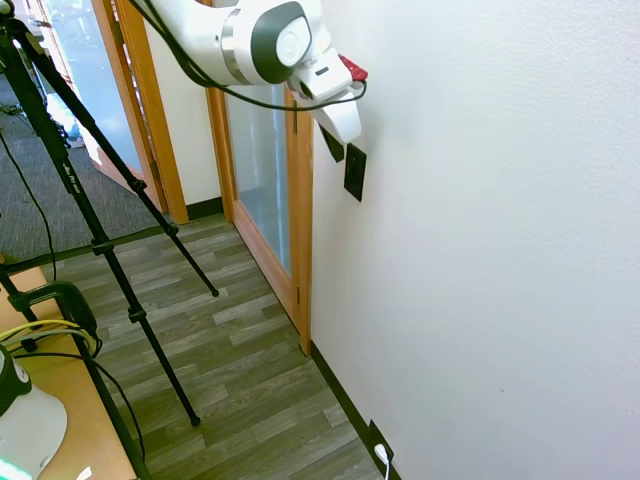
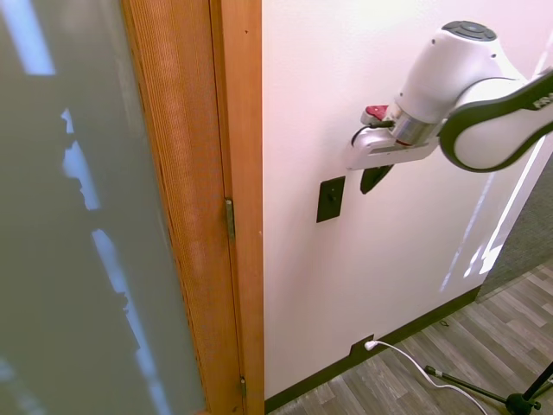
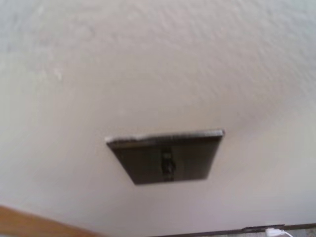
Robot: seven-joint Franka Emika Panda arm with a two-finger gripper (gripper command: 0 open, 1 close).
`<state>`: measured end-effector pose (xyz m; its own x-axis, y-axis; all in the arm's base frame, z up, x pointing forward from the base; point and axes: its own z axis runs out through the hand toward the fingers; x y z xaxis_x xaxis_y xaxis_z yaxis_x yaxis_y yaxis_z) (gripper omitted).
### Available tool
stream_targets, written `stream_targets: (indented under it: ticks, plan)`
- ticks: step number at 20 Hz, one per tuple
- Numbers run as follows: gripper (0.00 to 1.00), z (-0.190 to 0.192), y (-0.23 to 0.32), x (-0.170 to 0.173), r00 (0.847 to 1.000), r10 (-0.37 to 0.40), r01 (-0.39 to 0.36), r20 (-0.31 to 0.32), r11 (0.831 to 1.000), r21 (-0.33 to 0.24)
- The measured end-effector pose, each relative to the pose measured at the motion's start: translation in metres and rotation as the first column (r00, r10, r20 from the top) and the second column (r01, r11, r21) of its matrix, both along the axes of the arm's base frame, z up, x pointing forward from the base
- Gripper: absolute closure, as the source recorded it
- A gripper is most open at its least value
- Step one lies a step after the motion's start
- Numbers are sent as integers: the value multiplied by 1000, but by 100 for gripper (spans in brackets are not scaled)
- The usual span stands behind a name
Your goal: Turn on the light
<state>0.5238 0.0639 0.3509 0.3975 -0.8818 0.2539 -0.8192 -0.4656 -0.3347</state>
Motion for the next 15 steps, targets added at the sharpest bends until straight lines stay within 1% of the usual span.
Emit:
stream_targets:
  ticks: [3, 5, 9, 11, 15]
  plan:
    - [100, -6, 9, -43, 1000, -16, 16, 2, 1000, -3]
    - [100, -1, 12, -59, 1000, -24, 24, 10, 1000, 3]
    - [100, 18, 9, -70, 999, -38, 38, 27, 999, 4]
    - [100, 27, 8, -73, 998, -51, 50, 31, 999, 17]
    - [100, 35, 3, -73, 998, -51, 50, 32, 998, 31]
